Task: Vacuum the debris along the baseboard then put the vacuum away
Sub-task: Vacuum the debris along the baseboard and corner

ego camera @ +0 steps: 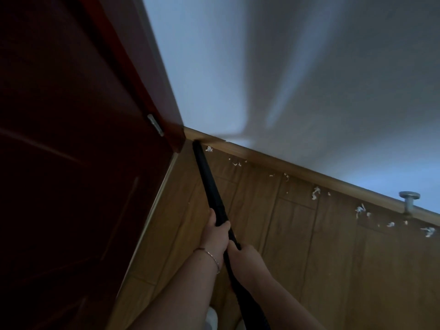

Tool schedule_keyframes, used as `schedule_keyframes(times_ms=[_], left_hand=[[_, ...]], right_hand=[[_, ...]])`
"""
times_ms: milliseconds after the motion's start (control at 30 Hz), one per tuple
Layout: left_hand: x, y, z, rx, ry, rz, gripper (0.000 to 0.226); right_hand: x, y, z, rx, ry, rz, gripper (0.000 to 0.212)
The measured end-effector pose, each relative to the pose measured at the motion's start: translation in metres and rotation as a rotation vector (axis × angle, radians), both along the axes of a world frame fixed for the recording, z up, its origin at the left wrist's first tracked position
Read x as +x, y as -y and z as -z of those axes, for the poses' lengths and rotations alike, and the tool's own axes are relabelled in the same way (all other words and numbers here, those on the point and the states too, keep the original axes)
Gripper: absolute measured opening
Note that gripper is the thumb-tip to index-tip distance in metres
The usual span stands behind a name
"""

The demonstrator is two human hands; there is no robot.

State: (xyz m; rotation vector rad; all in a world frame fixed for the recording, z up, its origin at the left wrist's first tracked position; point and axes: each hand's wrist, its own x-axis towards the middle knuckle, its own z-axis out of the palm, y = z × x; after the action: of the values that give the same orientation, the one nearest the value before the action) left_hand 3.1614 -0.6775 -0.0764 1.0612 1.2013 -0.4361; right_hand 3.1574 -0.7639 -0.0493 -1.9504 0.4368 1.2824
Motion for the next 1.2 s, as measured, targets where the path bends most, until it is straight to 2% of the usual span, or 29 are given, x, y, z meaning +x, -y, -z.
schedule_keyframes(times_ms=[267,367,500,667,833,1200], left_hand=[[-0.023,0.023,-0.024,-0.065,-0.035,0.106,0.064],[-0.025,0.028,-0.028,-0.079,-0.027,0.129,0.065],[-0.032,0.035,-0.039,-0.086,-0.047,0.200,0.064],[-0.033,0.053,-0.047,-0.093,-0.029,0.284,0.062],[-0.035,0.070,-0.046,-0.112,-0.045,0.327,0.063],[-0.027,0.079,-0.047,-0.113,-0.043,0.364,0.064]], right_hand=[[-0.029,0.021,-0.020,-0.058,-0.084,0.123,0.044],[-0.034,0.025,-0.025,-0.055,-0.083,0.140,0.038],[-0.046,0.033,-0.028,-0.103,-0.109,0.194,0.043],[-0.057,0.048,-0.031,-0.124,-0.111,0.242,0.034],[-0.062,0.063,-0.036,-0.097,-0.088,0.346,0.030],[-0.057,0.072,-0.034,-0.013,-0.172,0.473,0.033]])
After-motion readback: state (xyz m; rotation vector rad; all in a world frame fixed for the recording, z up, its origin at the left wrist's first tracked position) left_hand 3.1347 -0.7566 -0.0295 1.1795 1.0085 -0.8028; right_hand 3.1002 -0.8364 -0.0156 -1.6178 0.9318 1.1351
